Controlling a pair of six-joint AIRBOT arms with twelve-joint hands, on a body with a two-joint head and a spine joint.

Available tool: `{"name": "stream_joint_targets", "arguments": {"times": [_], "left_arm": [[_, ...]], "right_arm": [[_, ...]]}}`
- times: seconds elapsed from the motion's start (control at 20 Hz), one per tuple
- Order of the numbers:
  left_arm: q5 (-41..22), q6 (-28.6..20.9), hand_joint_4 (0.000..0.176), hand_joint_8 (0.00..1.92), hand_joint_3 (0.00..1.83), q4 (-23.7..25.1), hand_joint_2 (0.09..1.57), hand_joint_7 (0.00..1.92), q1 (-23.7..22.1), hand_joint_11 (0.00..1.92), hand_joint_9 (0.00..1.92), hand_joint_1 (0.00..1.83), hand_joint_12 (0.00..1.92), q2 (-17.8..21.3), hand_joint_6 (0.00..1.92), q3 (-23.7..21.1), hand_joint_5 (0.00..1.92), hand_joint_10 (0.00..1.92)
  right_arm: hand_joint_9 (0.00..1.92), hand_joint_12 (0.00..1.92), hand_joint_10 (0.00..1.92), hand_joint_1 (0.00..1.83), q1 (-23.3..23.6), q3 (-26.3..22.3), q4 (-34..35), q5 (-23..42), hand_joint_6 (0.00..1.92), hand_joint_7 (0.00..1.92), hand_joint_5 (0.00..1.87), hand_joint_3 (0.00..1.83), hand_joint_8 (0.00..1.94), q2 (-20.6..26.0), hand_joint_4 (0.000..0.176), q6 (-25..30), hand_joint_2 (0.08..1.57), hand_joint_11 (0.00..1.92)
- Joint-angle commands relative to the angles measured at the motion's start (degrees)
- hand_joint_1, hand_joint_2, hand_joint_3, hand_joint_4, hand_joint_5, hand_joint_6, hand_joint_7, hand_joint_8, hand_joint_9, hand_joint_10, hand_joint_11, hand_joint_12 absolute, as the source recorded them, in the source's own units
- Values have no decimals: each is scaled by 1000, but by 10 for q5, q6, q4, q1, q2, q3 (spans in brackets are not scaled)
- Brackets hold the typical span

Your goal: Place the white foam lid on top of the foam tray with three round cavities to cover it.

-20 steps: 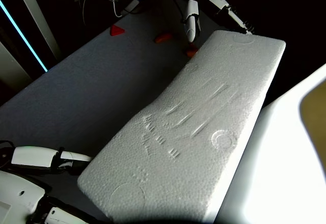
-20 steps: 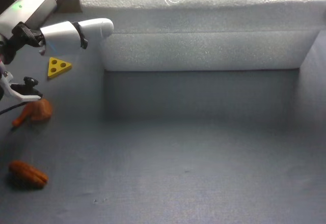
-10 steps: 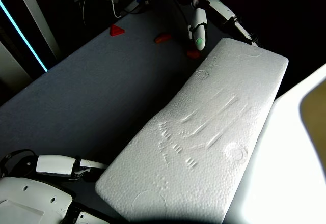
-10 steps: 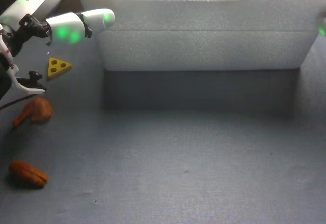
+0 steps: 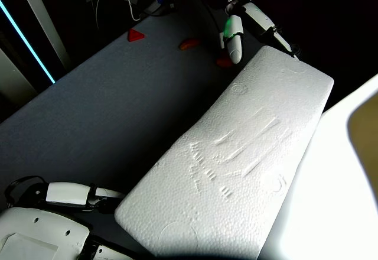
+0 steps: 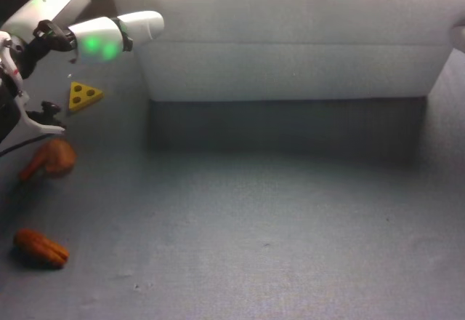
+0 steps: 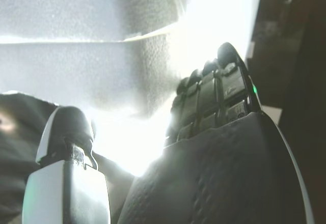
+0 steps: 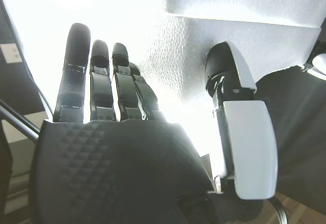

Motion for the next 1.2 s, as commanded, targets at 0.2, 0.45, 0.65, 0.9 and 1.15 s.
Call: {"name": "stream_joint_targets", "arguments": {"times": [0.2, 0.45, 0.65, 0.9, 1.15], "left_arm": [[-44, -5, 0, 0, 0, 44, 1110, 0, 1, 0, 0, 404, 529, -7, 5, -11, 94, 0], [-58, -6, 0, 0, 1, 45, 1126, 0, 6, 0, 0, 392, 242, -4, 3, -18, 81, 0], [-84, -5, 0, 0, 2, 45, 1125, 0, 10, 0, 0, 392, 214, 9, 5, -31, 85, 0], [-101, -2, 0, 0, 0, 45, 1125, 0, 14, 0, 0, 402, 67, 15, 1, -41, 99, 0], [-101, 0, 3, 0, 0, 46, 1112, 0, 6, 0, 0, 384, 90, 14, 1, -39, 105, 0]], "right_arm": [[0, 1159, 137, 562, 10, 2, -21, 47, 0, 2, 0, 1, 0, -1, 0, -10, 1265, 0], [22, 878, 211, 563, 10, 6, -15, 41, 28, 107, 105, 1, 7, -1, 0, -12, 1257, 0], [43, 1374, 485, 543, 14, 0, -33, 48, 2, 162, 17, 3, 30, -1, 0, -12, 1265, 0], [0, 768, 17, 574, 37, -1, -50, 49, 0, 3, 0, 0, 0, -1, 0, -16, 1243, 0], [22, 1001, 17, 521, 40, 3, -49, 48, 0, 0, 0, 0, 0, -1, 0, -16, 1235, 0]]}}
